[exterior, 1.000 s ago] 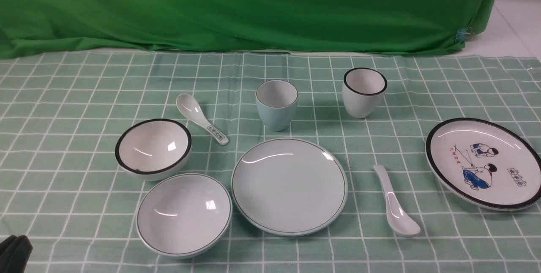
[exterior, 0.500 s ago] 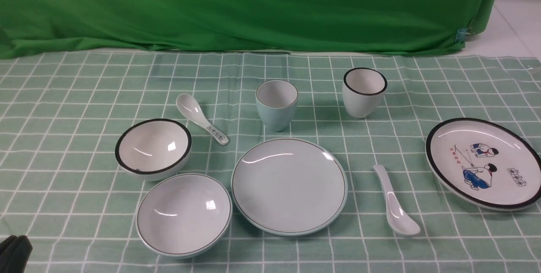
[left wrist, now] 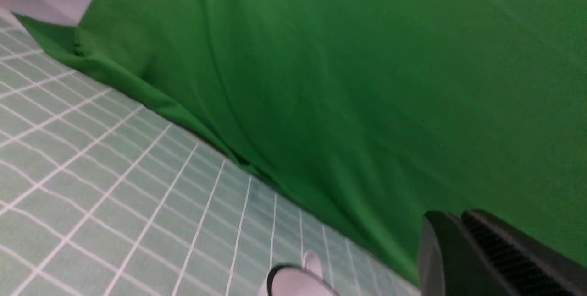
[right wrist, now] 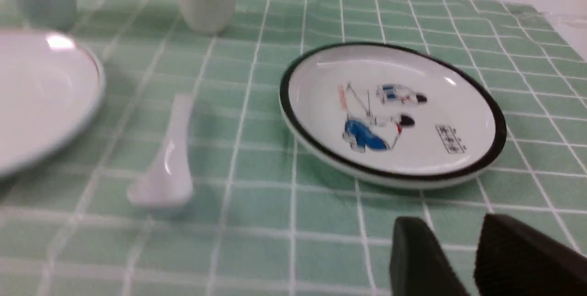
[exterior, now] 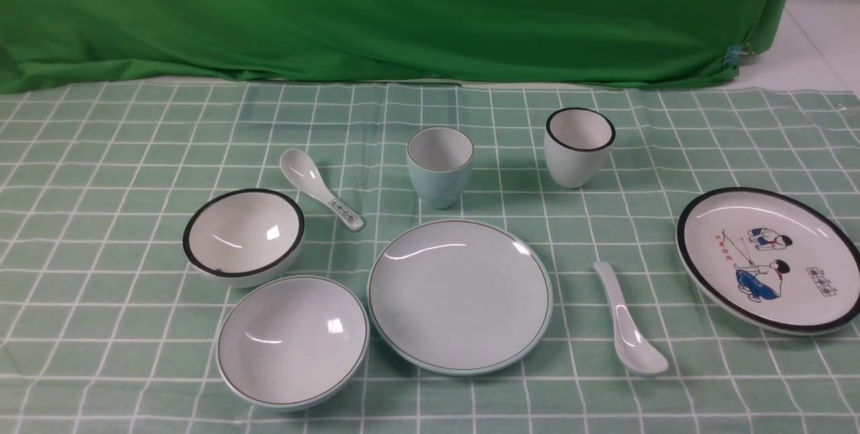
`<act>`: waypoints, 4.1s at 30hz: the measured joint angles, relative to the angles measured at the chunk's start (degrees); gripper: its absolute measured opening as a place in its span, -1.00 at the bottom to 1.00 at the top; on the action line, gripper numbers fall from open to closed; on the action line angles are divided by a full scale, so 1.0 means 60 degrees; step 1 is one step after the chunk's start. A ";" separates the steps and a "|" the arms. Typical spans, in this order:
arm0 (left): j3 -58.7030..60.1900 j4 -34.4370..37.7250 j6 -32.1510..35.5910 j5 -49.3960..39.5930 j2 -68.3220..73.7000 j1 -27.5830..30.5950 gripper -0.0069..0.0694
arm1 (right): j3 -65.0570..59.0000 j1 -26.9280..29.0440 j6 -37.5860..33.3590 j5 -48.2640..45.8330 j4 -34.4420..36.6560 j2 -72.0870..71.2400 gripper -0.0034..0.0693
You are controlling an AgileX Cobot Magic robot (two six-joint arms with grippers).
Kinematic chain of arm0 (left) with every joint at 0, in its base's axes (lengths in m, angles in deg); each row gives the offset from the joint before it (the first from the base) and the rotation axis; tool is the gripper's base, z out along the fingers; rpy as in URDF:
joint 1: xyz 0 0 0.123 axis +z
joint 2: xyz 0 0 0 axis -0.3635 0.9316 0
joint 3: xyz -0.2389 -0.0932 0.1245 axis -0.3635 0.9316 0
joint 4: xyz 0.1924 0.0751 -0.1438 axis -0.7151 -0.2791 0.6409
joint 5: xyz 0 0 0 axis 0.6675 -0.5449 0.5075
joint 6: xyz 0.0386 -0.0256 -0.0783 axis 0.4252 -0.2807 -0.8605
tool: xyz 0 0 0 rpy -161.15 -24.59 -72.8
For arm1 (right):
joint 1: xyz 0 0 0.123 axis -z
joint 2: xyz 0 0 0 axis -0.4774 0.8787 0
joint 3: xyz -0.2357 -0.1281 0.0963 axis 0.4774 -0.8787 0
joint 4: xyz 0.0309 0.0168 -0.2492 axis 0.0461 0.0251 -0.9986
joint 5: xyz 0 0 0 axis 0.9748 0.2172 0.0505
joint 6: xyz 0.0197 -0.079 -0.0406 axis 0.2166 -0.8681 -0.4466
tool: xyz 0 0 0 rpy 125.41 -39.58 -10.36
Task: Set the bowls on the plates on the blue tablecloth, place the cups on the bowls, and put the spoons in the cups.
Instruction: 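Reach toward the plain white bowl and position the gripper at its rim, then place the bowl on top of the plate with the left gripper, then grasp the light green cup by its rim with the left gripper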
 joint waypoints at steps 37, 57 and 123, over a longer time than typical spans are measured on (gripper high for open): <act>-0.7818 -0.3544 0.0544 -0.9597 1.1105 -0.1343 -0.82 | 0.8356 -0.5179 0.3296 -0.9582 -0.2224 0.6601 -0.85; -0.8678 -0.5866 -0.1217 -0.7986 1.4743 -0.2191 -0.12 | 0.8376 -0.7157 0.3296 -0.7034 -0.2109 0.9206 -0.85; -1.6967 -0.6414 -0.1774 -0.9731 1.8654 -0.4375 0.40 | 0.8376 -0.7157 0.3296 -0.6640 -0.2098 0.9206 -0.74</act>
